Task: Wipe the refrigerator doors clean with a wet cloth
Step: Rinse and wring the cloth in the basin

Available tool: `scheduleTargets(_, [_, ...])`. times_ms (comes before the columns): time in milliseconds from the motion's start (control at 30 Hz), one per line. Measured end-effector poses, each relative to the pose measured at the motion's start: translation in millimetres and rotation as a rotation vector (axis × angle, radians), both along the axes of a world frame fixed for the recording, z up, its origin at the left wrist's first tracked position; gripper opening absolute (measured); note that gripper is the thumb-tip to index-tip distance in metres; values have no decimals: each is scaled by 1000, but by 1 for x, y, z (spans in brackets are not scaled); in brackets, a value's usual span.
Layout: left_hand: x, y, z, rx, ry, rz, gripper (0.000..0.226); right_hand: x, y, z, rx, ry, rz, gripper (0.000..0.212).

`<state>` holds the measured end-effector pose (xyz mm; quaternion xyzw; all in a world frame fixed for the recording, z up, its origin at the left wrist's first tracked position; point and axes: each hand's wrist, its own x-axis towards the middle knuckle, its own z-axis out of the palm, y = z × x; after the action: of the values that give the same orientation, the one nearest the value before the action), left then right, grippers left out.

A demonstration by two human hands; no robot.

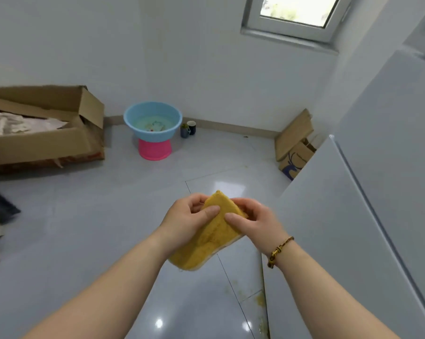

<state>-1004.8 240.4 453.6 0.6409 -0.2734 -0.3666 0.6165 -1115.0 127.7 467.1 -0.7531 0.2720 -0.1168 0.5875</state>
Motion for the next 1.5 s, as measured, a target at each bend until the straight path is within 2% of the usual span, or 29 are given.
scheduleTargets(100, [25, 23, 36, -12, 2, 52, 8, 38, 18, 45, -172, 42, 61, 11])
scheduleTargets(200, [47, 37, 53, -4, -17, 97, 8, 70, 29, 68, -280, 0, 57, 9])
scheduleTargets(400, [103, 40, 58, 136, -51, 179, 17, 137, 17, 92, -267, -117, 49, 7])
scheduleTargets(467, [131, 35, 55, 122, -7, 126, 36, 160, -1, 96, -206, -163, 20, 6])
scheduleTargets(567, [178, 14, 52, 68, 186, 11, 79, 202, -40, 96, -111, -191, 3, 6])
scheduleTargets(633, [214, -11, 49, 22, 289, 24, 89, 237, -71, 91, -53, -205, 1, 9])
scheduleTargets(667, [228, -22, 49, 6, 318, 69, 84, 251, -83, 88, -21, -205, 1, 13])
scheduleTargets(800, [288, -81, 59, -79, 436, 359, 31, 318, -141, 80, 86, -151, -13, 17])
scheduleTargets(900, [341, -120, 63, -46, 429, 538, 21, 376, -178, 76, 129, -57, 13, 15])
scheduleTargets(1000, [379, -145, 61, -20, 392, 631, 9, 416, -199, 69, 154, -18, 18, 7])
scheduleTargets(1167, [469, -184, 33, 21, 379, 633, 11, 503, -229, 38, 137, 38, 35, 23])
scheduleTargets(1267, [527, -206, 12, 76, 394, 592, 13, 552, -245, 11, 121, 96, -45, 31])
scheduleTargets(1500, [711, -277, -66, 262, 403, 522, 9, 734, -288, -74, 173, 268, -284, 34])
